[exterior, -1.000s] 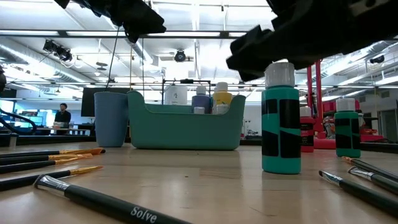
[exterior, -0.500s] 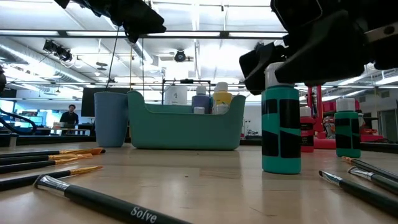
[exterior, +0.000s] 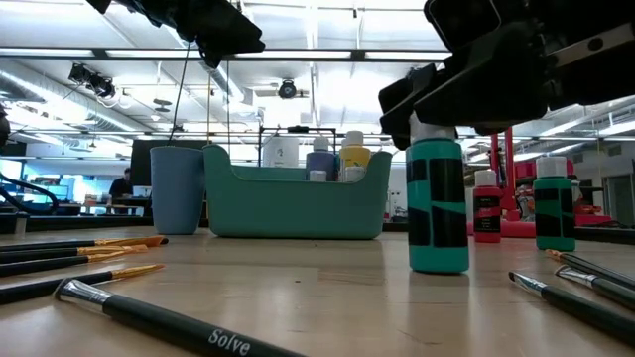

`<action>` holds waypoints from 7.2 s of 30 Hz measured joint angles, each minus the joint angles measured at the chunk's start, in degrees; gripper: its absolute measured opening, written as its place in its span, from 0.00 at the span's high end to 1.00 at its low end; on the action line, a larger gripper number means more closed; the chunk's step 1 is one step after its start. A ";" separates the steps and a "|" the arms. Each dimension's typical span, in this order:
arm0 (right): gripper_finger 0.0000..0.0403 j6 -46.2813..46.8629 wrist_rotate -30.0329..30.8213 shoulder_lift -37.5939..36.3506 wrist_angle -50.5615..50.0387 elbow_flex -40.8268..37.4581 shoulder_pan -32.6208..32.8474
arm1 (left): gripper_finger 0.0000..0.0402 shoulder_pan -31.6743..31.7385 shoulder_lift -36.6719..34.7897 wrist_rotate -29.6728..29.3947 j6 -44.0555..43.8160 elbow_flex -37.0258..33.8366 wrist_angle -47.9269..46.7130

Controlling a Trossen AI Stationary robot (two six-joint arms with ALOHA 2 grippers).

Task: Pick & Place Paint Supplies
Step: Put the small light blue paint bottle into the green bin, then put the small red paint bottle into the green bin

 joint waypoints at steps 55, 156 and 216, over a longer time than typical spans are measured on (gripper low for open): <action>0.71 17.42 58.72 9.90 -12.16 19.06 -14.23 | 0.66 -1.86 0.02 -0.43 4.66 0.04 -3.84; 0.49 63.64 32.94 -15.69 -93.64 15.33 -21.95 | 0.66 -2.47 6.60 -0.21 3.08 0.00 -1.79; 0.74 29.73 28.04 10.80 -66.82 47.02 -20.25 | 0.66 -4.76 6.54 1.10 4.63 0.00 -0.35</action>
